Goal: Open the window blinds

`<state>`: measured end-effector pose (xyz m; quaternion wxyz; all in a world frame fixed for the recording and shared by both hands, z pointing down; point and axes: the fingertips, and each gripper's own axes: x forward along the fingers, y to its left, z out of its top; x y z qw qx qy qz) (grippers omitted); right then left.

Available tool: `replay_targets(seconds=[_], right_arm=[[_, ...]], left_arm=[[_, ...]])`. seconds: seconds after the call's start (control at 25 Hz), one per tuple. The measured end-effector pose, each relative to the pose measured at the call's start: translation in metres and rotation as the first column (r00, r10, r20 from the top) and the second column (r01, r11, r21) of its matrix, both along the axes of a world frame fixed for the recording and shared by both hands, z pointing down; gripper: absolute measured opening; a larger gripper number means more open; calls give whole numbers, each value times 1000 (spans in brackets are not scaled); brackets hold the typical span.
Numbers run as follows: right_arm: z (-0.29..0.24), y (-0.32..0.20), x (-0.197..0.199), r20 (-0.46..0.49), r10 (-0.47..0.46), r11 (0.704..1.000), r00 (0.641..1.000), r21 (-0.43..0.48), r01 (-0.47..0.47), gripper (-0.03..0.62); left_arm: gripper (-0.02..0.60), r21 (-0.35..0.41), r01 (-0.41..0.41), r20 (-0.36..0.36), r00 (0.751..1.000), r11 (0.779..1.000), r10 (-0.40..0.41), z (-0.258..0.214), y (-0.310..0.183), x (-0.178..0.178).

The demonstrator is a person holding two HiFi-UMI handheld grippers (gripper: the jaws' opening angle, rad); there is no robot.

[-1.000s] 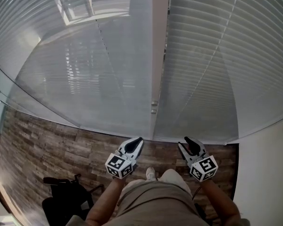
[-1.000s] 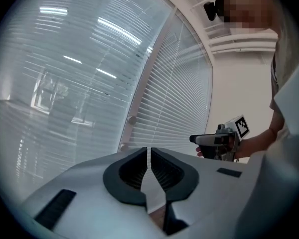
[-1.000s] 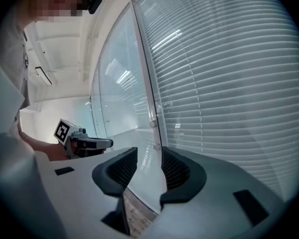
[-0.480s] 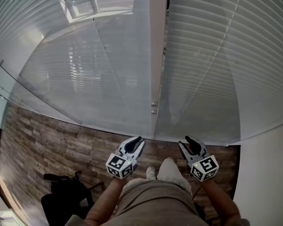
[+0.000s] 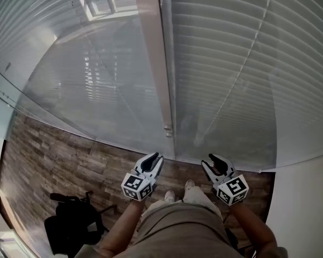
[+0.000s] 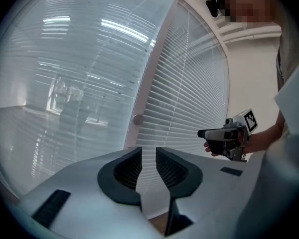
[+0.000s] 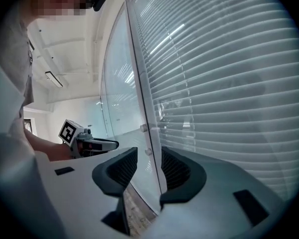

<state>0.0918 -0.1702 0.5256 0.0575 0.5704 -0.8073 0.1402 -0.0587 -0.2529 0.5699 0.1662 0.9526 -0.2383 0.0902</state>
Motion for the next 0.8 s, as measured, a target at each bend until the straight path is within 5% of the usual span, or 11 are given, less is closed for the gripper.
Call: replay_targets(seconds=[0.44, 0.8], right_arm=[[0, -28, 48, 2, -112, 994, 994, 5, 112, 137], [-1, -32, 53, 5, -190, 982, 982, 21, 190, 137]], left_arm=[[107, -22, 146, 92, 985, 989, -144, 28, -34, 46], [140, 69, 192, 209, 957, 979, -203, 47, -45, 54]])
